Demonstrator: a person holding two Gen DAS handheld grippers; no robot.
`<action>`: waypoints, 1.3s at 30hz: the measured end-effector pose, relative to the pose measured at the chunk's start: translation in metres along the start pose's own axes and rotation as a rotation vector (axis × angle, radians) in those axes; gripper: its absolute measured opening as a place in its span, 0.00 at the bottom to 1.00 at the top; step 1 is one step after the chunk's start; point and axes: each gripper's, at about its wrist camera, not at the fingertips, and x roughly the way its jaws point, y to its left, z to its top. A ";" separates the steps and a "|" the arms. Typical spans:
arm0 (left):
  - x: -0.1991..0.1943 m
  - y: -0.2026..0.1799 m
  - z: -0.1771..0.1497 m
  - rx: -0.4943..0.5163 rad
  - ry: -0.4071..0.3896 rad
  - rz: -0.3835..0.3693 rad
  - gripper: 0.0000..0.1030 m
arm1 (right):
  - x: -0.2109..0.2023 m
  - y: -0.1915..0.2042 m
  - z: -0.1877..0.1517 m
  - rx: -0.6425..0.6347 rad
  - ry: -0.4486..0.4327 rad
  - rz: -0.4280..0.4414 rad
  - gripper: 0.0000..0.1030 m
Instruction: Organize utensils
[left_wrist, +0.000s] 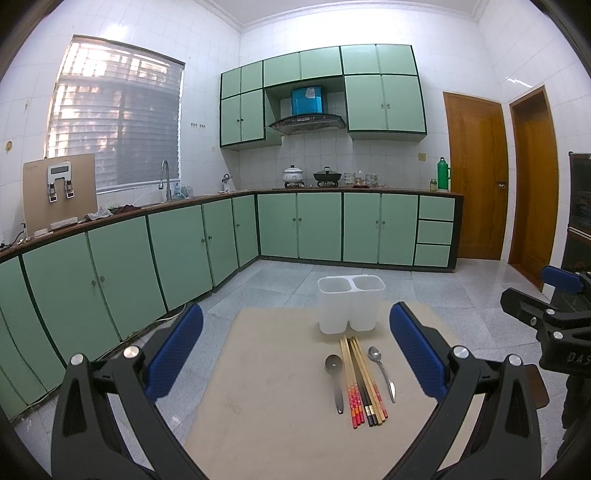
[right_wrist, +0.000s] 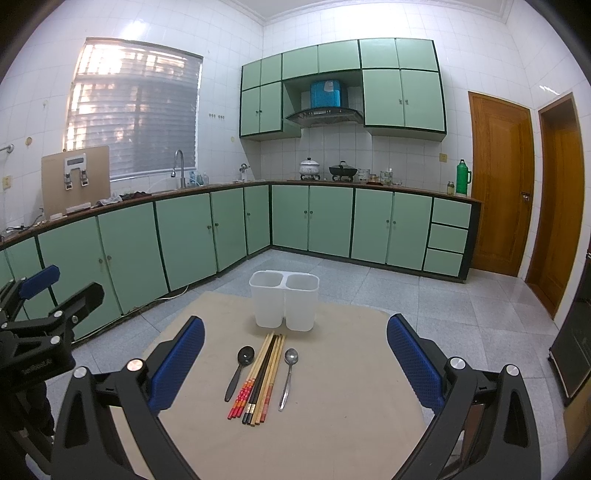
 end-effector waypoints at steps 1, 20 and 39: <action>0.003 0.000 -0.001 0.001 0.004 0.004 0.95 | 0.002 0.000 -0.001 0.000 0.003 -0.001 0.94; 0.164 0.040 -0.068 0.015 0.344 0.137 0.95 | 0.203 -0.027 -0.067 0.049 0.401 0.038 0.76; 0.255 0.025 -0.102 -0.003 0.478 0.072 0.95 | 0.324 -0.012 -0.114 0.057 0.607 0.129 0.44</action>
